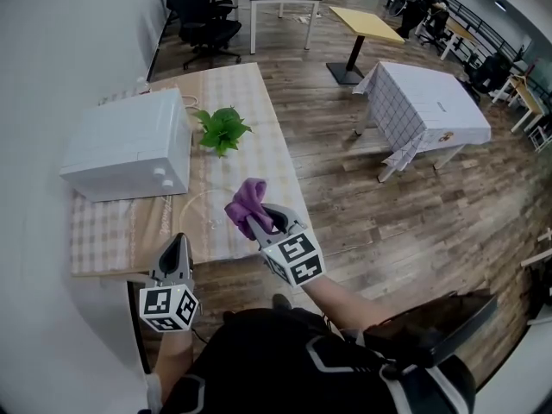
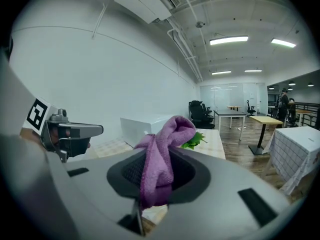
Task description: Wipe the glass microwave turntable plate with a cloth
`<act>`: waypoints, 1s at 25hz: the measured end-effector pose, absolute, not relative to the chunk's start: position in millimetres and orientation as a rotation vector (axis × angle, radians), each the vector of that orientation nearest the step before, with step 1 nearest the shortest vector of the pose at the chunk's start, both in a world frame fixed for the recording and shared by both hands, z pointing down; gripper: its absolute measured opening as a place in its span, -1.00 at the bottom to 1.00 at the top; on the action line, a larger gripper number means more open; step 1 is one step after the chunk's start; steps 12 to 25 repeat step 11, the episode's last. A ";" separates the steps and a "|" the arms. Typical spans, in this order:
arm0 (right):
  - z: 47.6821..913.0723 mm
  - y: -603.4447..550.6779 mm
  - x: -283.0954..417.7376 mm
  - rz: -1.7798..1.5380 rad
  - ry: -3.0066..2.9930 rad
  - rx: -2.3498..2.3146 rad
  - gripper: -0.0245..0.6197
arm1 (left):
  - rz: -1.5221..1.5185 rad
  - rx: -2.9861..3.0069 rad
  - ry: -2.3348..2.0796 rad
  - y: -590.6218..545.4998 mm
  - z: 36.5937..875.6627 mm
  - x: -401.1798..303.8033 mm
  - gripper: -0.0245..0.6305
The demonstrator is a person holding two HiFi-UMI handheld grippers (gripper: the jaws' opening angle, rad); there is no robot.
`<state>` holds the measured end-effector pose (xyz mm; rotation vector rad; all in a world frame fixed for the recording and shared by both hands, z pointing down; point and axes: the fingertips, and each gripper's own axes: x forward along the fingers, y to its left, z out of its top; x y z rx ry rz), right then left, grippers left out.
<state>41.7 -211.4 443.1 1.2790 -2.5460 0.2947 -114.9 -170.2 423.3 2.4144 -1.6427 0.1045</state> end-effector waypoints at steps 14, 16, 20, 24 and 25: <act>440.3 -213.2 41.3 0.320 -2.540 1.309 -0.64 | 0.106 2.398 -1.648 -170.0 424.4 -115.3 -0.91; 440.3 -213.2 41.3 0.320 -2.540 1.309 -0.64 | 0.106 2.398 -1.648 -170.0 424.4 -115.3 -0.91; 440.3 -213.2 41.3 0.320 -2.540 1.309 -0.64 | 0.106 2.398 -1.648 -170.0 424.4 -115.3 -0.91; 440.3 -213.2 41.3 0.320 -2.540 1.309 -0.64 | 0.106 2.398 -1.648 -170.0 424.4 -115.3 -0.91; 440.3 -213.2 41.3 0.320 -2.540 1.309 -0.64 | 0.106 2.398 -1.648 -170.0 424.4 -115.3 -0.91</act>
